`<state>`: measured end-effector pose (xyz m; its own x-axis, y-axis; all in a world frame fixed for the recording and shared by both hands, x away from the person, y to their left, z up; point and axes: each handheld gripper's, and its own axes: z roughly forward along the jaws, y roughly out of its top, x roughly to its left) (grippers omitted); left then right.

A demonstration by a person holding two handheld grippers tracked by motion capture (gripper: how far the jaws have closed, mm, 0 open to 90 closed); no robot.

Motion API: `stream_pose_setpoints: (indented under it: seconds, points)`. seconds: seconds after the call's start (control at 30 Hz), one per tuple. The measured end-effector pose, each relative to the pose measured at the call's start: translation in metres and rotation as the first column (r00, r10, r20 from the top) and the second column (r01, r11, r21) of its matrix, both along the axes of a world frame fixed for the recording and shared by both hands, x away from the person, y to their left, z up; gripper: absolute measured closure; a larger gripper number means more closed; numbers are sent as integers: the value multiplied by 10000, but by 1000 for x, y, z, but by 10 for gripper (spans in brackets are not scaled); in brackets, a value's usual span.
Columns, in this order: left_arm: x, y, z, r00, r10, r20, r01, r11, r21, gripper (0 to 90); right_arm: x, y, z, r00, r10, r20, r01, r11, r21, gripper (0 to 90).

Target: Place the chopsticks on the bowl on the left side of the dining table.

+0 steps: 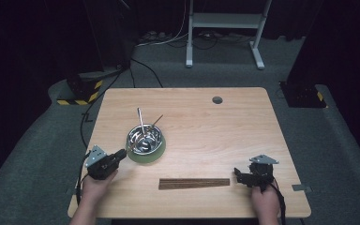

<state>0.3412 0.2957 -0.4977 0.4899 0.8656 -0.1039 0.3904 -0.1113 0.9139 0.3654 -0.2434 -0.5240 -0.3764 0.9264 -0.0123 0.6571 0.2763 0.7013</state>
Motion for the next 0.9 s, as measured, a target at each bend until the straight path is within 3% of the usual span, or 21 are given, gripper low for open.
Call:
stream_pose_setpoints:
  seconds: [0.43,0.9]
  points:
    - [7,-1,-6,9991,-337,-262,345,9989,330,836,0,0,0,10000,21,-18,-21,10000,6,94]
    - [6,0,-6,9993,-213,-299,224,9990,381,792,-1,0,0,10000,-4,-32,4,10000,41,94]
